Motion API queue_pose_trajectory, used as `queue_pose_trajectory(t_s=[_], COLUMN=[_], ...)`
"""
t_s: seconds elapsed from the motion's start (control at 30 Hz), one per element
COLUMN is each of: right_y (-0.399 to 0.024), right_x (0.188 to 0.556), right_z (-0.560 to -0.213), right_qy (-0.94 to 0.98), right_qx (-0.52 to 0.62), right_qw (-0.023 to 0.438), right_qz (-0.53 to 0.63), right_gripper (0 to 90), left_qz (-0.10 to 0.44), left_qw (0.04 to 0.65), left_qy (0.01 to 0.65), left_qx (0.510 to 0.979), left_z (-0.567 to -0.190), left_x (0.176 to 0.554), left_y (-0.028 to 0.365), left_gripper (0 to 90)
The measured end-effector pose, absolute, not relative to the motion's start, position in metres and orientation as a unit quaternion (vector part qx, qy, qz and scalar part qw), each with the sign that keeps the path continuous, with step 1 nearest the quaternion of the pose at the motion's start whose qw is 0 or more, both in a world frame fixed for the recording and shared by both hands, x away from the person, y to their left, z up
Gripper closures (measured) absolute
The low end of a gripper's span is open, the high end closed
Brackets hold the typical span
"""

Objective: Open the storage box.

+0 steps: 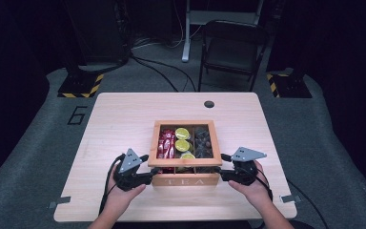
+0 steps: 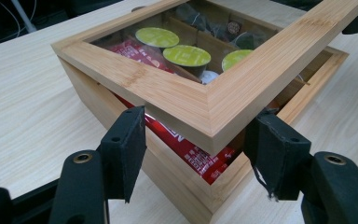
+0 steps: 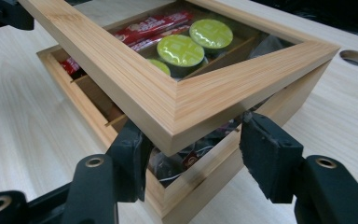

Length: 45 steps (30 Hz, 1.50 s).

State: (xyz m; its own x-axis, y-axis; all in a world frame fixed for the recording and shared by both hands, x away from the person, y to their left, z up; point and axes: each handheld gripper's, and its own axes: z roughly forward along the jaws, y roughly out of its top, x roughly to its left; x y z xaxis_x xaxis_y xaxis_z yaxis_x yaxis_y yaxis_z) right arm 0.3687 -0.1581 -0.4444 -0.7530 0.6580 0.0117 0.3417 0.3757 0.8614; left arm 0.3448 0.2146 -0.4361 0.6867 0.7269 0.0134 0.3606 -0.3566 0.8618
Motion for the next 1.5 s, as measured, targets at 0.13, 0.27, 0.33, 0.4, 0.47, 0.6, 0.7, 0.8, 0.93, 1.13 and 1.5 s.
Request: queue_pose_trajectory(t_s=[0.13,0.27,0.33,0.4,0.47,0.6,0.7,0.8,0.93,1.13,1.5], right_y=[-0.157,-0.157,-0.157,-0.158,-0.158,-0.157,-0.155,-0.154,-0.153,-0.152,-0.153], right_x=[0.368,0.370,0.371,0.374,0.377,0.381,0.385,0.387,0.391,0.397,0.403], right_z=[-0.435,-0.424,-0.420,-0.416,-0.411,-0.401,-0.394,-0.388,-0.382,-0.373,-0.368], right_qy=[0.805,0.804,0.802,0.797,0.797,0.801,0.806,0.807,0.803,0.796,0.795], right_qx=[0.304,0.301,0.302,0.306,0.308,0.300,0.289,0.287,0.284,0.294,0.295], right_qw=[0.188,0.193,0.191,0.189,0.184,0.189,0.200,0.209,0.215,0.214,0.212], right_qz=[0.473,0.476,0.480,0.485,0.486,0.482,0.476,0.472,0.477,0.484,0.486], right_gripper=[41.7,41.4,41.5,41.5,41.5,41.6,41.7,42.0,42.6,44.7,44.6], left_qz=[0.202,0.208,0.216,0.221,0.220,0.217,0.220,0.219,0.225,0.227,0.244], left_qw=[0.461,0.464,0.461,0.461,0.461,0.472,0.477,0.486,0.486,0.469,0.466], left_qy=[0.344,0.342,0.337,0.335,0.335,0.337,0.335,0.336,0.339,0.356,0.361], left_qx=[0.793,0.790,0.792,0.791,0.791,0.786,0.782,0.776,0.773,0.776,0.770], left_z=[-0.428,-0.419,-0.413,-0.409,-0.404,-0.397,-0.393,-0.390,-0.389,-0.393,-0.387], left_x=[0.347,0.350,0.352,0.353,0.355,0.359,0.362,0.364,0.367,0.382,0.406], left_y=[0.216,0.216,0.215,0.214,0.214,0.216,0.216,0.217,0.219,0.220,0.212], left_gripper=[39.7,40.0,40.1,40.7,40.8,41.1,41.6,42.1,42.9,42.4,46.4])
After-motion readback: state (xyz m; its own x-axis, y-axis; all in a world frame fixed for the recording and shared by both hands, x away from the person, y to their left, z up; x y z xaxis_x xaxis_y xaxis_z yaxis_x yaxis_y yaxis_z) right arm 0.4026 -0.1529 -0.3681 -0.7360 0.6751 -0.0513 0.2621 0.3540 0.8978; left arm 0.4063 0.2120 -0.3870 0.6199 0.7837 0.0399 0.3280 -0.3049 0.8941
